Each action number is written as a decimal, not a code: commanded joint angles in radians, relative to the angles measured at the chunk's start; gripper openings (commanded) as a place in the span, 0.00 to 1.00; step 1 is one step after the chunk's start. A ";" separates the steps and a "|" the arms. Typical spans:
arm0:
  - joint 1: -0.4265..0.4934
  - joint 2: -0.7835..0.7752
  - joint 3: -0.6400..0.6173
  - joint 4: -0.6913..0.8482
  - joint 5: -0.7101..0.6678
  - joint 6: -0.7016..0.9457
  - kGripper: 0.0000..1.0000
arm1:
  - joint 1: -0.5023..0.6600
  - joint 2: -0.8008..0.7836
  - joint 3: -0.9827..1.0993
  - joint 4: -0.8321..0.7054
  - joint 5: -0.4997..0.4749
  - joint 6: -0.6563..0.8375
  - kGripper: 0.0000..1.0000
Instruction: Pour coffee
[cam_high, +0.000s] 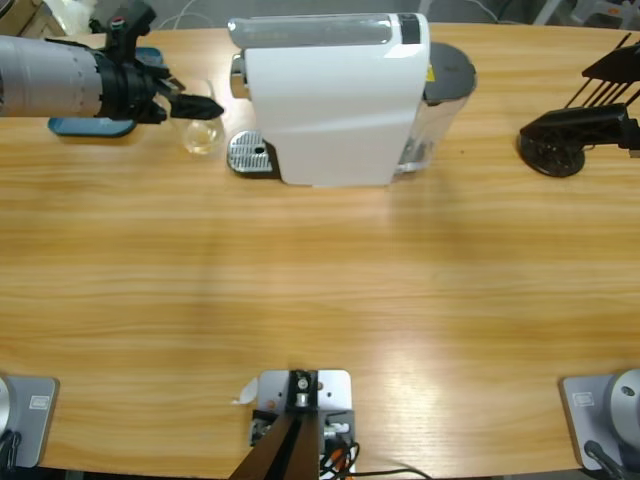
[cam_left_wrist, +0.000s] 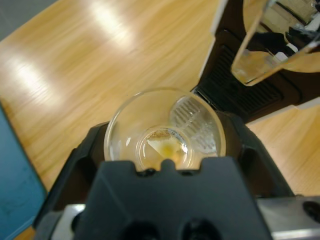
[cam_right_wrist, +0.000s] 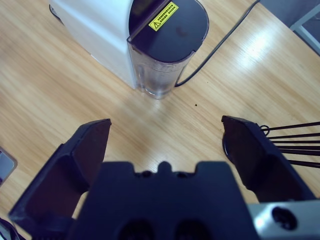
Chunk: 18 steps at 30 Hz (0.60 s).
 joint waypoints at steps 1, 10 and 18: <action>-0.021 0.108 -0.032 -0.010 -0.045 0.015 0.43 | -0.004 -0.024 0.031 -0.013 0.000 0.000 1.00; -0.042 0.154 -0.088 -0.009 -0.066 0.014 0.43 | -0.003 -0.020 0.027 -0.015 -0.002 -0.004 1.00; -0.051 0.180 -0.092 -0.005 -0.085 0.016 0.50 | -0.003 -0.025 0.029 -0.013 -0.011 -0.007 1.00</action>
